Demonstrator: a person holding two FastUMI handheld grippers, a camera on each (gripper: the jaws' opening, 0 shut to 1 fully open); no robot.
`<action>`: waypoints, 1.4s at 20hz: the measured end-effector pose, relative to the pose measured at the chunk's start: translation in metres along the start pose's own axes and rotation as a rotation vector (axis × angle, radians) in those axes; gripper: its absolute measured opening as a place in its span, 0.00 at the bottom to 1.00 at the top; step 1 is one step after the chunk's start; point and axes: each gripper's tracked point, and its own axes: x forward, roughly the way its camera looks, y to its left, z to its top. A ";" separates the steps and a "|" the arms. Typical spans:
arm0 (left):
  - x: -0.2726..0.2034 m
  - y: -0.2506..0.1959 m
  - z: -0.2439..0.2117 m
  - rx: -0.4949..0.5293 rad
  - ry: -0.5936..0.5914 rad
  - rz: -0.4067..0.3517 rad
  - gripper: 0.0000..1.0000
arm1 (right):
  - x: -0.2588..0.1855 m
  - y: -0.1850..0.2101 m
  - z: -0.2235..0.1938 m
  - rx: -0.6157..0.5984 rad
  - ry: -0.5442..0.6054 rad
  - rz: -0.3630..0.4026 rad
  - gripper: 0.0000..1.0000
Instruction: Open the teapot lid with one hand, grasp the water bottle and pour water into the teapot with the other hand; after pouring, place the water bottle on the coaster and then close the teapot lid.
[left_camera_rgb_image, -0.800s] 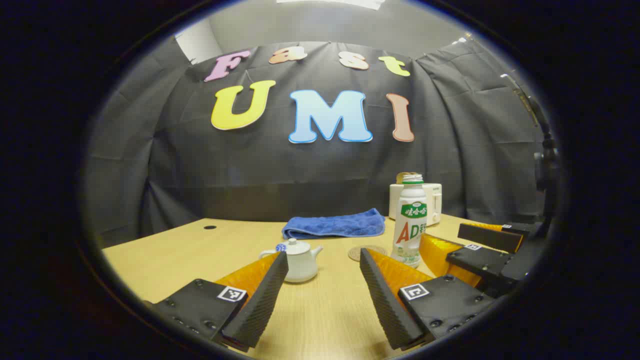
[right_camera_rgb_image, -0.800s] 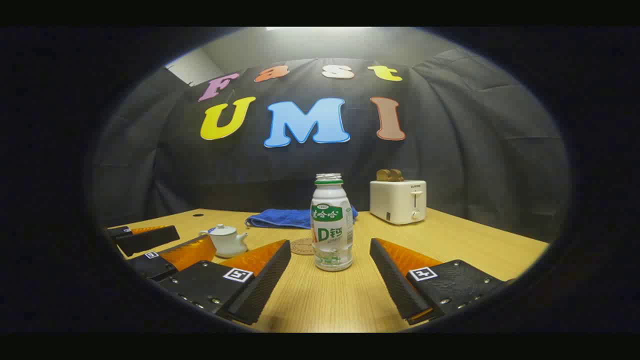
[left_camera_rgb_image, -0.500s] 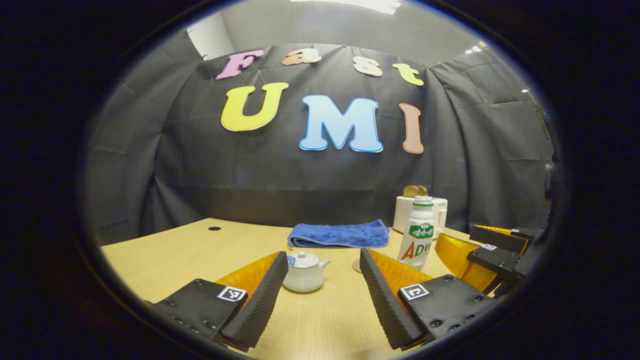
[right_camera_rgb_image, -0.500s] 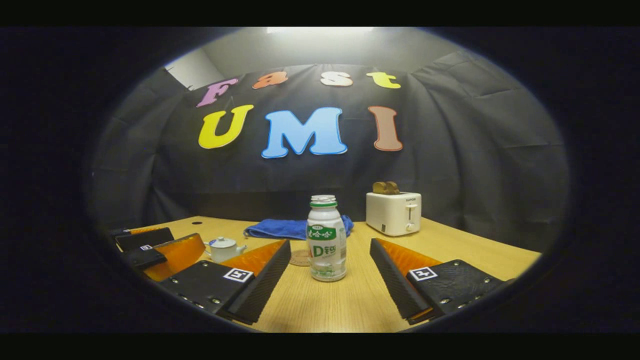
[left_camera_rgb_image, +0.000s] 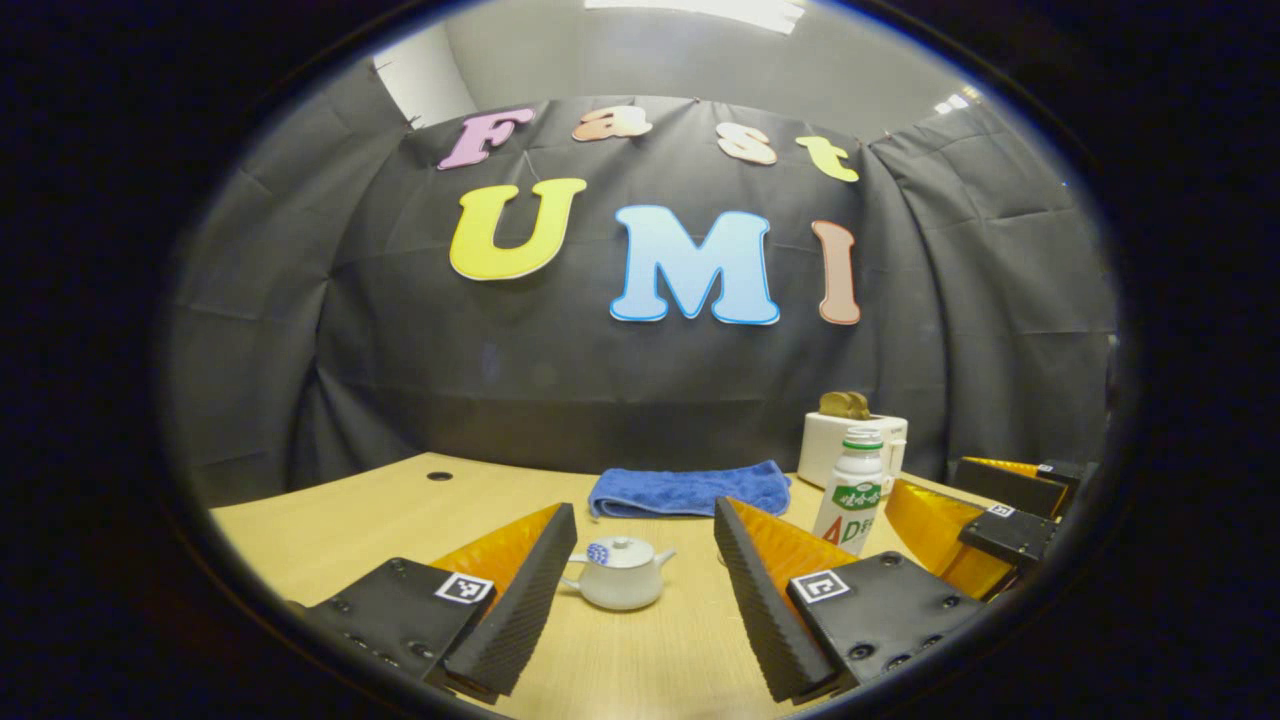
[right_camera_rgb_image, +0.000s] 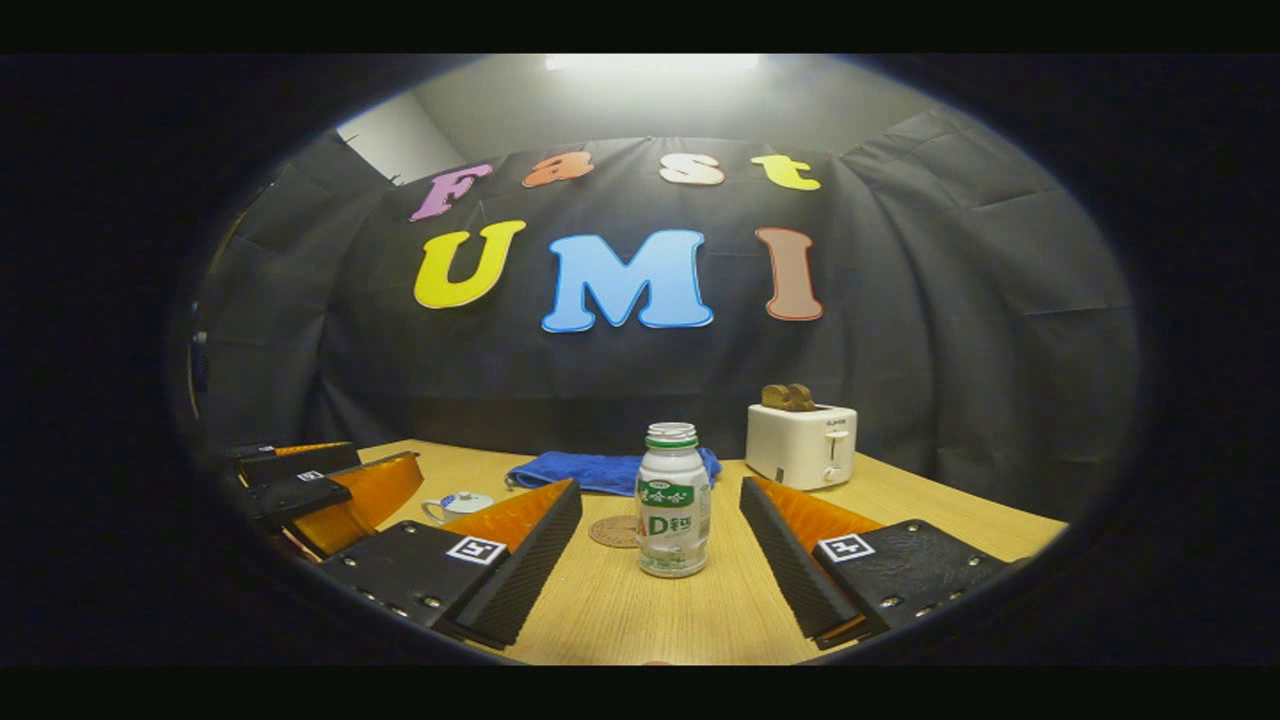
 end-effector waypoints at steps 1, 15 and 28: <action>0.002 0.001 -0.001 0.001 0.004 0.002 0.90 | 0.000 -0.002 0.000 0.001 0.002 -0.003 0.97; 0.100 0.027 -0.043 0.035 0.128 0.010 0.80 | 0.011 -0.014 -0.022 0.012 0.053 -0.010 0.97; 0.140 0.035 -0.094 0.075 0.236 0.033 0.65 | 0.022 -0.029 -0.045 0.045 0.115 -0.028 0.98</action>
